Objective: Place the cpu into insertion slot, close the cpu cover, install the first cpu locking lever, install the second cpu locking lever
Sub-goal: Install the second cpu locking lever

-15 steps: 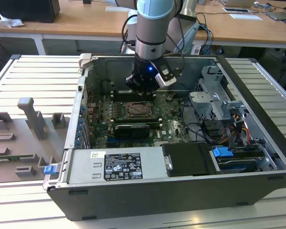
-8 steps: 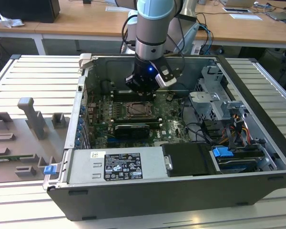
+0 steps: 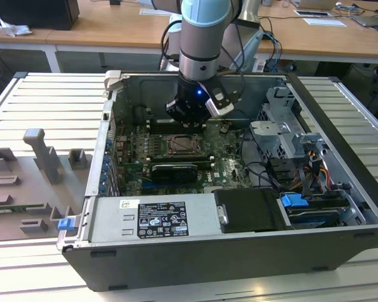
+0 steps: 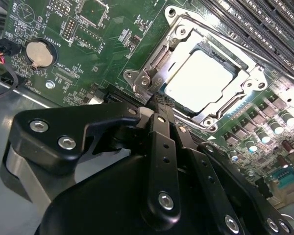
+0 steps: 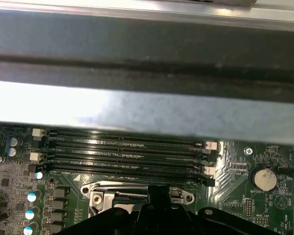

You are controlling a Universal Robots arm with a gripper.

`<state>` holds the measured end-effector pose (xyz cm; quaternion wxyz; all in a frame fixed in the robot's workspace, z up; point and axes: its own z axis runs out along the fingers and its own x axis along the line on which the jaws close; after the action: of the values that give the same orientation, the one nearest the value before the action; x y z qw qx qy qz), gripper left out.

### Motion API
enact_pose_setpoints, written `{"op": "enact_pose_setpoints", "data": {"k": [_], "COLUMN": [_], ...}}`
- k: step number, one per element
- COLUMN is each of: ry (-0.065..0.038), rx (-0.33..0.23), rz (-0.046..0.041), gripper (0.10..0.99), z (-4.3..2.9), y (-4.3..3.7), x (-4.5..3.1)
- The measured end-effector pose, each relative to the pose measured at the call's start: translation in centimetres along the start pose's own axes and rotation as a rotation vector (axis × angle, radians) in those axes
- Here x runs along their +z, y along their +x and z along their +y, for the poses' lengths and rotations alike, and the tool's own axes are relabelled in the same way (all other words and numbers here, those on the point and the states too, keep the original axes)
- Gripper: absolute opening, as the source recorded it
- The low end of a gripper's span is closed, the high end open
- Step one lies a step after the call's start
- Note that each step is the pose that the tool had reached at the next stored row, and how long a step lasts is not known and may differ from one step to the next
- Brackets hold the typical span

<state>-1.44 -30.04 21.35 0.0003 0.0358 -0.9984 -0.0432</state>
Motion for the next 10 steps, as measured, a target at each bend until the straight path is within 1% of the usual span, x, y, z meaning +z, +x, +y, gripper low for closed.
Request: {"op": "enact_pose_setpoints", "data": {"k": [2,8,10], "ry": [0.000,0.000,0.000], "rx": [0.000,0.000,0.000], "rz": [0.0002,0.0001,0.0000], "gripper": [0.106,0.106,0.106], "z": [-0.06,0.04,-0.04], "y": [0.01,0.00,0.00], "x": [-0.04,-1.21,-1.30]}}
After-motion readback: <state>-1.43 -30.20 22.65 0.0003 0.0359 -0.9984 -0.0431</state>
